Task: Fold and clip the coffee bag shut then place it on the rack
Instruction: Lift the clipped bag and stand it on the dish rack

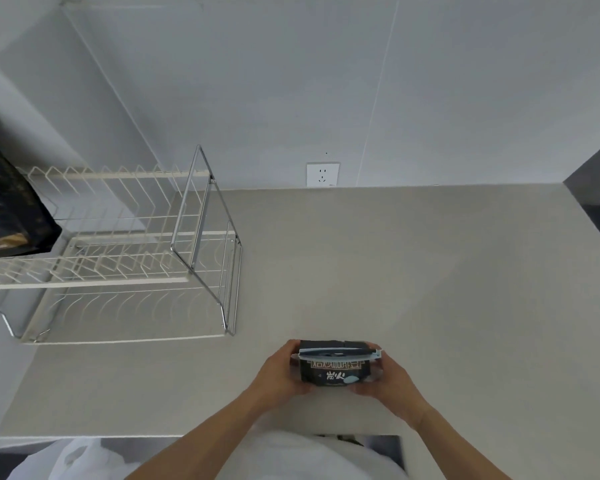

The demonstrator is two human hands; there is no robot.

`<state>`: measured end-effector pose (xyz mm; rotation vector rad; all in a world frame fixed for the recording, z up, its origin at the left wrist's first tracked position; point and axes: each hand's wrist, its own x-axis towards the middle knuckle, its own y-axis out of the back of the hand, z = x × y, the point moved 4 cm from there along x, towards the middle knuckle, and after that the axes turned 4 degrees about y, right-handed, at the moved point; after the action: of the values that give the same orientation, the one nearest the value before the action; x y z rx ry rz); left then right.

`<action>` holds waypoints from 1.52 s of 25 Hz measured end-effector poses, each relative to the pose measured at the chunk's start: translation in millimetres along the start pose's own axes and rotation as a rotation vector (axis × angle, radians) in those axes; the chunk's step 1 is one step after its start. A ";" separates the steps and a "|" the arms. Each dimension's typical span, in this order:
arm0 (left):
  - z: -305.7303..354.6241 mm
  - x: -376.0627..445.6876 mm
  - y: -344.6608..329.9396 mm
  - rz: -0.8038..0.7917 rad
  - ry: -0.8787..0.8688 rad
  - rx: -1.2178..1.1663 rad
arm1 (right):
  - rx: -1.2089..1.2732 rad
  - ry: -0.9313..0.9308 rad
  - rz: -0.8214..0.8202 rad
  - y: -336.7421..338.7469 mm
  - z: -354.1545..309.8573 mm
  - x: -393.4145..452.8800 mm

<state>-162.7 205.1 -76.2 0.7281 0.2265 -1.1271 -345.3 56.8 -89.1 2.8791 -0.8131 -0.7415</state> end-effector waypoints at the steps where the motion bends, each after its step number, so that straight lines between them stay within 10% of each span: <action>1: 0.0 1.8 -0.6 -0.001 0.007 0.004 | 0.012 -0.011 0.010 -0.8 2.6 1.9; 14: 31.5 -14.7 8.3 0.019 0.069 0.008 | 0.050 0.039 0.070 6.5 -16.6 -11.3; 38: 199.6 -119.6 255.0 0.108 -0.646 -0.222 | 0.190 0.592 0.174 -28.5 -345.7 -60.0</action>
<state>-27.7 226.1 240.9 0.1542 -0.2315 -1.1549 -215.7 87.1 236.8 2.8699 -1.0536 0.2170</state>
